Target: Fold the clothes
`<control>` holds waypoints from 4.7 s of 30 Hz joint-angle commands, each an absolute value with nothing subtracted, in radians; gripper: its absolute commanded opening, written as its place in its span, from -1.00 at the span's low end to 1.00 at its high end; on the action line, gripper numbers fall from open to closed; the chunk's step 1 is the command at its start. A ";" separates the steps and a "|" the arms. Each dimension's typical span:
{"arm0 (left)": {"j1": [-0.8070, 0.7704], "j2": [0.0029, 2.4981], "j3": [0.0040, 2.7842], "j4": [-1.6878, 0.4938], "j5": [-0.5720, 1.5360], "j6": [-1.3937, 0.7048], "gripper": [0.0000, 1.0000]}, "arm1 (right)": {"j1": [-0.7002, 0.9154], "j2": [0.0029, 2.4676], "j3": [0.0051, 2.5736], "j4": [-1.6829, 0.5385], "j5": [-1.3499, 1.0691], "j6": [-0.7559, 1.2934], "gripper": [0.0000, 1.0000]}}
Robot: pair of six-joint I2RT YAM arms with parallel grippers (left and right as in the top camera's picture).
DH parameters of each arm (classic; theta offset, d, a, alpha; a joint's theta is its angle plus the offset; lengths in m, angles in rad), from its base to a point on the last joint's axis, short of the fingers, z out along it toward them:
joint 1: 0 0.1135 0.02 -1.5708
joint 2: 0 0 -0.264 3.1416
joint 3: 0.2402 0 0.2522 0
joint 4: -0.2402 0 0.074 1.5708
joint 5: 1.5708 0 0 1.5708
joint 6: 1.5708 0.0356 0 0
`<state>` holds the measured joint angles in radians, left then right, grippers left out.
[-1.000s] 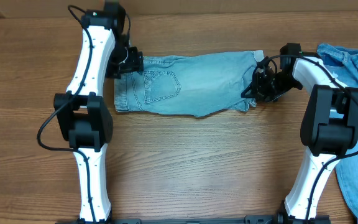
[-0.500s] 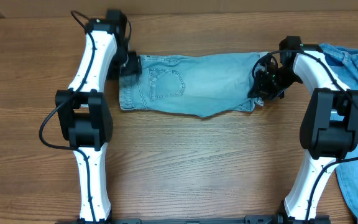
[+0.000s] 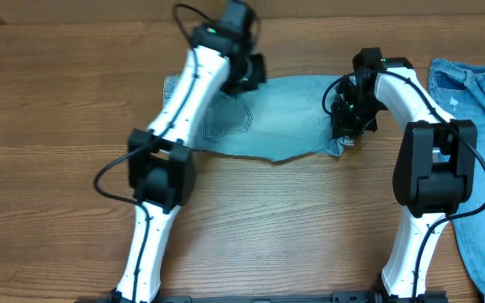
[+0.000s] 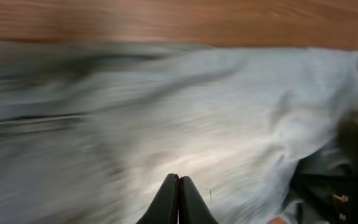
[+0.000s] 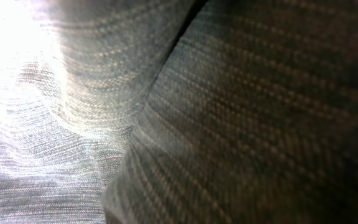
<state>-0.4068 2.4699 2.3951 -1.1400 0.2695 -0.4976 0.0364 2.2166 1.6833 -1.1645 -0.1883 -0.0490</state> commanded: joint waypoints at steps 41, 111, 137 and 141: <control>-0.458 2.609 2.385 -1.168 0.199 -0.436 -0.92 | -0.139 2.207 1.691 -0.843 -0.394 0.079 -0.92; 0.097 2.218 2.413 -1.563 0.033 -0.329 -0.63 | 0.669 2.157 1.799 -0.604 -0.135 0.345 -0.92; -0.080 2.308 2.408 -1.522 0.244 -0.294 -0.53 | 0.321 2.067 1.837 -1.059 -0.270 0.144 0.45; -0.081 2.384 2.408 -1.532 0.256 -0.315 -0.43 | 0.274 2.067 1.834 -1.122 -0.212 0.122 0.44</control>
